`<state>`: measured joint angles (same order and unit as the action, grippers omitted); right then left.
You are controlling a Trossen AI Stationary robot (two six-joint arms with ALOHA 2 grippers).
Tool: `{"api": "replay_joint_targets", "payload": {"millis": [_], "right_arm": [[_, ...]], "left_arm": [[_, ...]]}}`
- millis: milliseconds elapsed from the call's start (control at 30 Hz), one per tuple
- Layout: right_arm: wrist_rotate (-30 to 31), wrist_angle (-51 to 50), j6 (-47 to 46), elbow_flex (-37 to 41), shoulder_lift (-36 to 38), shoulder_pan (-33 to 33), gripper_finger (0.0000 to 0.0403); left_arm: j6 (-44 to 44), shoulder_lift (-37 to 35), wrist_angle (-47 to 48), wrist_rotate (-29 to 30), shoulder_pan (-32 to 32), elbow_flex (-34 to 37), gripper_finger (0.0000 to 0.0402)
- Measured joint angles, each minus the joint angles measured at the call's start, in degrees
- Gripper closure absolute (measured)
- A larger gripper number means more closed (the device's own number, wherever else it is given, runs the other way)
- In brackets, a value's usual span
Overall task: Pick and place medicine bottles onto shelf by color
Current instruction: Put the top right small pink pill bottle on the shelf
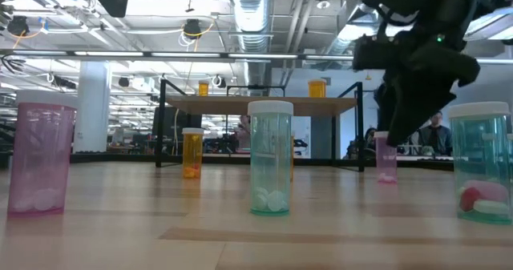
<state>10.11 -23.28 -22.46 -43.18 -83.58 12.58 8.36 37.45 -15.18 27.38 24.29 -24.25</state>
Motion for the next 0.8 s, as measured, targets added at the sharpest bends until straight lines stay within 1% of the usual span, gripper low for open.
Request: {"api": "replay_joint_targets", "payload": {"millis": [133,400,800], "right_arm": [[-1.1,1.7,0.0,0.0,-2.1,0.0,0.0105],[-1.2,2.3,0.0,0.0,-1.2,-0.1,0.015],[-1.3,1.4,0.5,0.0,-1.3,-0.8,0.0251]], "left_arm": [[0.0,0.0,0.0,0.0,0.0,0.0,0.0187],[0.0,0.0,-0.1,0.0,0.0,0.0,0.0187],[0.0,0.0,-0.2,0.0,0.0,0.0,0.0187]]}}
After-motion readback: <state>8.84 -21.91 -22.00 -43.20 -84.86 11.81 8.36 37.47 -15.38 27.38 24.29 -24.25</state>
